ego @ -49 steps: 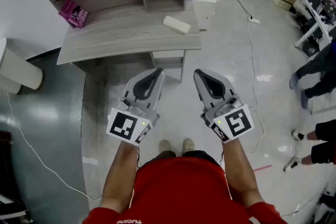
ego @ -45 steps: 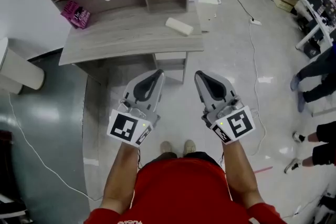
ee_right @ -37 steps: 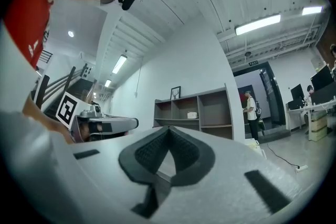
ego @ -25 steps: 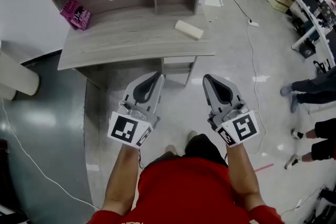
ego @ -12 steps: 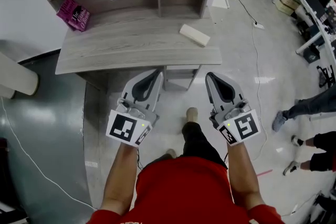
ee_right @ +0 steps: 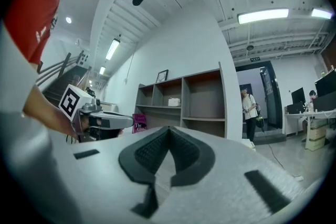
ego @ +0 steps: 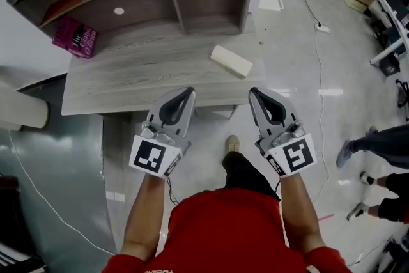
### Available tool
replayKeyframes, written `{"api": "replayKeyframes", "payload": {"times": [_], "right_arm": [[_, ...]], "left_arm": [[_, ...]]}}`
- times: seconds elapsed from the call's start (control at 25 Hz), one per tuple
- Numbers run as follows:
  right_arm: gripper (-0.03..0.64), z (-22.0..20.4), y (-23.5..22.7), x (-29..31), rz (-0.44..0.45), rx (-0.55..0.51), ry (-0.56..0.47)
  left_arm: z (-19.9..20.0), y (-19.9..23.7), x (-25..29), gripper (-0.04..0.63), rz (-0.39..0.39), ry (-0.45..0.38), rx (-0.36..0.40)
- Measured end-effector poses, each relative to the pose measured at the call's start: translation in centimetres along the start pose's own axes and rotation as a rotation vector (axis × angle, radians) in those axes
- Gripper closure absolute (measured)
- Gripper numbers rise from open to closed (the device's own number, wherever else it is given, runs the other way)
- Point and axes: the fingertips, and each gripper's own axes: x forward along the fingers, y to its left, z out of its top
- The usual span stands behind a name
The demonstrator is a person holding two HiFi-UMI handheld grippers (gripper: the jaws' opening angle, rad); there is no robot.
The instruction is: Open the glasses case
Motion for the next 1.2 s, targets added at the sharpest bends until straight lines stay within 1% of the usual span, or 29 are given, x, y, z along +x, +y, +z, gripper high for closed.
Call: {"api": "replayKeyframes", "payload": {"times": [0.16, 0.32, 0.44, 0.6, 0.84, 0.92, 1.08, 1.12, 1.2], "right_arm": [[0.614, -1.9, -3.6, 2.6, 0.028, 0.018, 0.029], [0.614, -4.2, -6.5, 5.0, 0.064, 0.022, 0.074], [0.614, -5.8, -8.0, 6.5, 0.098, 0.038, 0.110], [0.614, -7.7, -9.6, 8.0, 0.132, 0.057, 0.152], [0.612, -10.9, -11.4, 9.7, 0.131, 0.059, 0.229], [0.612, -12.1, -11.8, 10.2, 0.124, 0.057, 0.259], [0.611, -14.1, -12.2, 10.9, 0.104, 0.039, 0.312], [0.605, -14.6, -12.3, 11.0, 0.102, 0.037, 0.329], [0.572, -15.7, -12.1, 11.3, 0.106, 0.037, 0.368]], "left_arm": [[-2.1, 1.8, 4.5, 0.588, 0.023, 0.045, -0.006], [-5.0, 3.2, 8.6, 0.586, 0.035, 0.115, -0.024], [-7.6, 3.8, 11.2, 0.586, 0.031, 0.168, -0.020], [-10.5, 4.7, 13.6, 0.586, 0.029, 0.244, -0.014], [-15.4, 6.6, 15.8, 0.586, 0.038, 0.398, -0.028], [-17.0, 7.3, 16.3, 0.584, 0.028, 0.442, -0.033], [-19.5, 7.8, 17.2, 0.584, -0.020, 0.519, -0.049], [-20.0, 7.9, 17.4, 0.584, -0.032, 0.537, -0.052], [-21.2, 8.1, 17.7, 0.583, -0.056, 0.573, -0.057]]}}
